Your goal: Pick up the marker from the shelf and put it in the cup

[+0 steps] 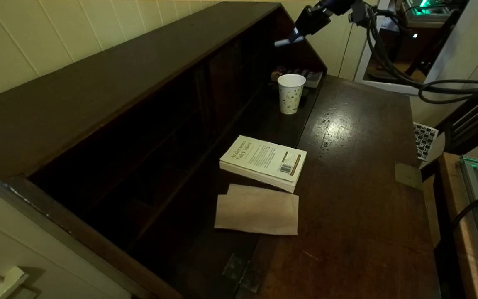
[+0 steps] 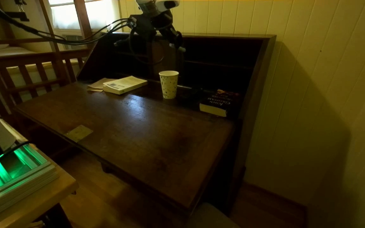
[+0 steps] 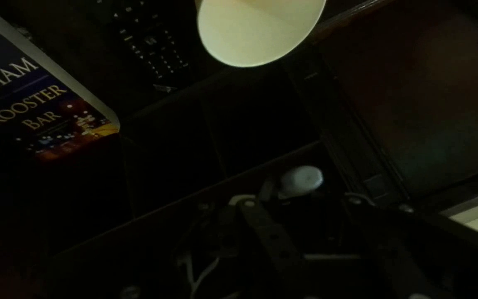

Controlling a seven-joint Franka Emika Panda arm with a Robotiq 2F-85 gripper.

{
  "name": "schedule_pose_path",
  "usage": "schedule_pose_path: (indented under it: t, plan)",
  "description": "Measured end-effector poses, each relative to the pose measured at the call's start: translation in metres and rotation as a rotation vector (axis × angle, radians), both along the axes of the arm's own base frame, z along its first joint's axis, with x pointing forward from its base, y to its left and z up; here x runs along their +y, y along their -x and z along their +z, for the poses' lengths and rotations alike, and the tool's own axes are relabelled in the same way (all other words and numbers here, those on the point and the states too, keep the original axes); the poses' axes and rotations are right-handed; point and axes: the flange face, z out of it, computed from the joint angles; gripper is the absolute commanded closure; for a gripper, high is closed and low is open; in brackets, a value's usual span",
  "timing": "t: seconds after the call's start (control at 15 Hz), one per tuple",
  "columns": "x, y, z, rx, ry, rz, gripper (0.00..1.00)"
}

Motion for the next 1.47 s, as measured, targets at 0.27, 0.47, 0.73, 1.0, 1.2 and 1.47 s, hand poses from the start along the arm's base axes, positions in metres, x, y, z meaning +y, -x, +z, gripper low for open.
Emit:
schedule_pose_path:
  t: [0.27, 0.47, 0.73, 1.0, 1.2, 1.47]
  plan:
    - [-0.009, 0.005, 0.02, 0.061, -0.017, 0.009, 0.93]
    - [-0.015, 0.009, 0.029, 0.112, -0.019, 0.015, 0.93]
    - [-0.016, 0.014, 0.036, 0.169, -0.031, 0.078, 0.93]
    - [-0.012, 0.014, 0.039, 0.228, -0.077, 0.176, 0.93]
    - [-0.009, 0.014, 0.039, 0.28, -0.105, 0.239, 0.93]
    - [-0.009, 0.007, 0.03, 0.352, -0.12, 0.251, 0.93]
